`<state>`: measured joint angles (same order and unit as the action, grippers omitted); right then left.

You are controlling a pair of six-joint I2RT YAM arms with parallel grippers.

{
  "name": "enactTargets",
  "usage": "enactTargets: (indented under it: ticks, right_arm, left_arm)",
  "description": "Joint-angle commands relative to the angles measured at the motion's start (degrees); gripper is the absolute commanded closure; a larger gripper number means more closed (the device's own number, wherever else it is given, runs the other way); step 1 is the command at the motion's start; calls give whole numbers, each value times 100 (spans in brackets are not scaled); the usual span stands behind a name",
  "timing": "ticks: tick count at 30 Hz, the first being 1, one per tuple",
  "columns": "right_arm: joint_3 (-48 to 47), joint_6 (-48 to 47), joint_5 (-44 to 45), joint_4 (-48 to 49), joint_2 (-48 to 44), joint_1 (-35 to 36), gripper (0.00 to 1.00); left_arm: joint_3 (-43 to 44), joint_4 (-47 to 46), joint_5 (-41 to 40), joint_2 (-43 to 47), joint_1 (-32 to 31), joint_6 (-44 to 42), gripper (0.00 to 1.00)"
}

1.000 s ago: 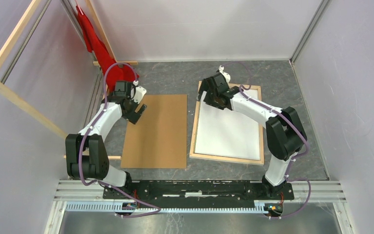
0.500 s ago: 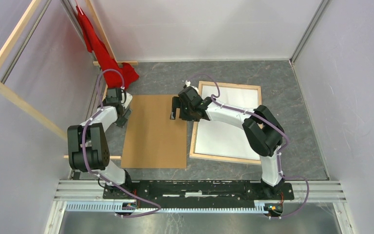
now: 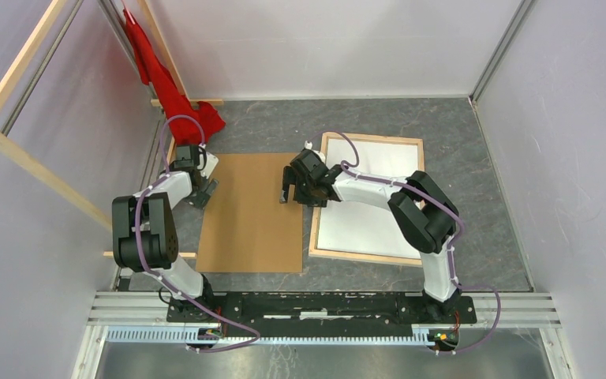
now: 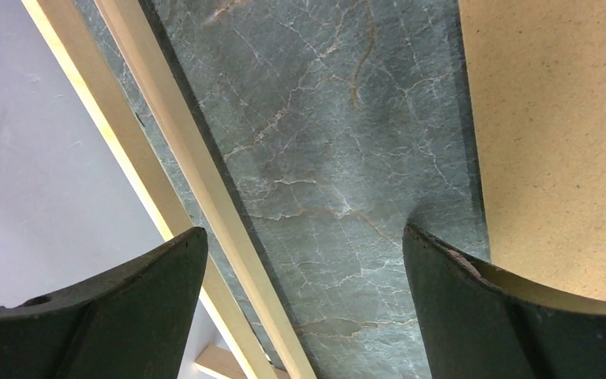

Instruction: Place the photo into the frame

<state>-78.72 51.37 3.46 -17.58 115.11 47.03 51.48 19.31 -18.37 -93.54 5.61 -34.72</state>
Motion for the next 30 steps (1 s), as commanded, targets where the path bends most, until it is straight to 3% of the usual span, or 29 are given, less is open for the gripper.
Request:
enactTargets:
  ticks: [1,5,10,19,30]
  right_arm:
    - [-20,212,88,-244,243,92,2]
    - [-72,409,-72,-291,393,153,2]
    - [182,712,-619,335,275,154,2]
    - [1174,1382,-1640,2608,-671,15,5]
    - [2463,2181,-2300,5312,-1984,24,14]
  left_arm:
    - [-37,36,484,-138,-28,325,0]
    - [-42,46,562,-202,-82,396,0]
    - [-71,110,675,-457,-236,597,1]
    - [-118,337,1204,-482,-344,636,3]
    - [-183,374,1433,-491,-428,572,3]
